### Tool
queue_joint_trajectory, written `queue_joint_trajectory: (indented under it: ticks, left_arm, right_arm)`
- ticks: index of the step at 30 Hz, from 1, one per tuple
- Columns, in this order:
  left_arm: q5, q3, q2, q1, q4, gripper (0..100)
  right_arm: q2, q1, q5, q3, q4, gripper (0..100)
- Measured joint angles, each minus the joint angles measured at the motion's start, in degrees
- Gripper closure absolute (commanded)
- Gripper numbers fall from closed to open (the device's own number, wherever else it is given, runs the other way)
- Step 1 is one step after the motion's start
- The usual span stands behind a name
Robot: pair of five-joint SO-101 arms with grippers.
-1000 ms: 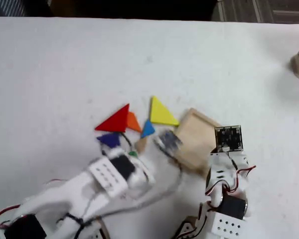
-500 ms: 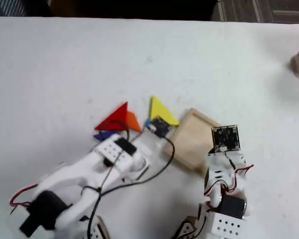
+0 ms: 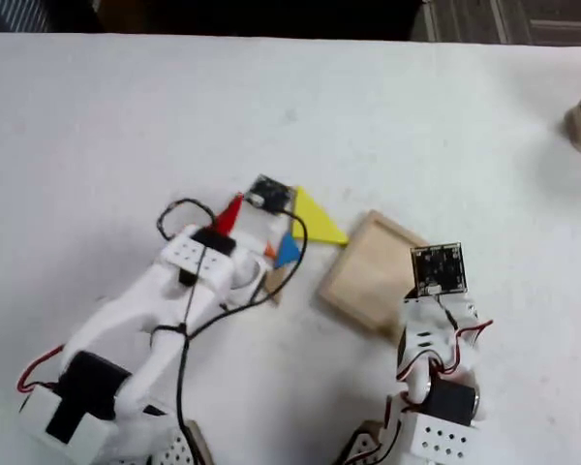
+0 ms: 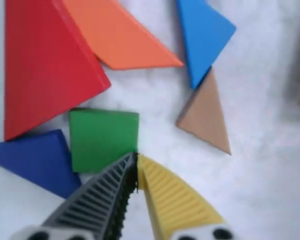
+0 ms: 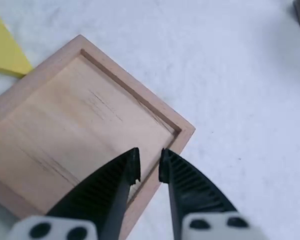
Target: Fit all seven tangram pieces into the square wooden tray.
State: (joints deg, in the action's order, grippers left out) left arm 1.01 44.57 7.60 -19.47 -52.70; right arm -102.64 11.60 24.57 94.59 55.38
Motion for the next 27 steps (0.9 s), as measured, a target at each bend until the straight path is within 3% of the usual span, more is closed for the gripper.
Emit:
queue_joint_trajectory:
  ticks: [12, 16, 19, 24, 27]
  left_arm:
    - [-0.8, 7.8, 19.0, 15.3, 6.6, 98]
    - [-7.1, 7.8, 19.2, 21.7, 6.6, 98]
    - [-9.8, 7.8, 19.2, 25.7, 7.6, 98]
    - [-9.9, 9.4, 19.2, 26.6, 13.8, 97]
    - [-9.9, 10.6, 19.2, 26.6, 17.0, 91]
  right_arm:
    - [2.8, 3.7, 0.0, -7.4, 4.7, 90.3]
    - [14.8, 3.8, 3.0, -16.3, 5.0, 81.7]
    - [29.2, 3.9, 3.6, -24.1, 5.0, 80.8]
    - [51.8, 3.9, 0.4, -30.8, 3.6, 80.5]
    - [59.3, 4.0, -2.2, -31.6, 1.5, 80.5]
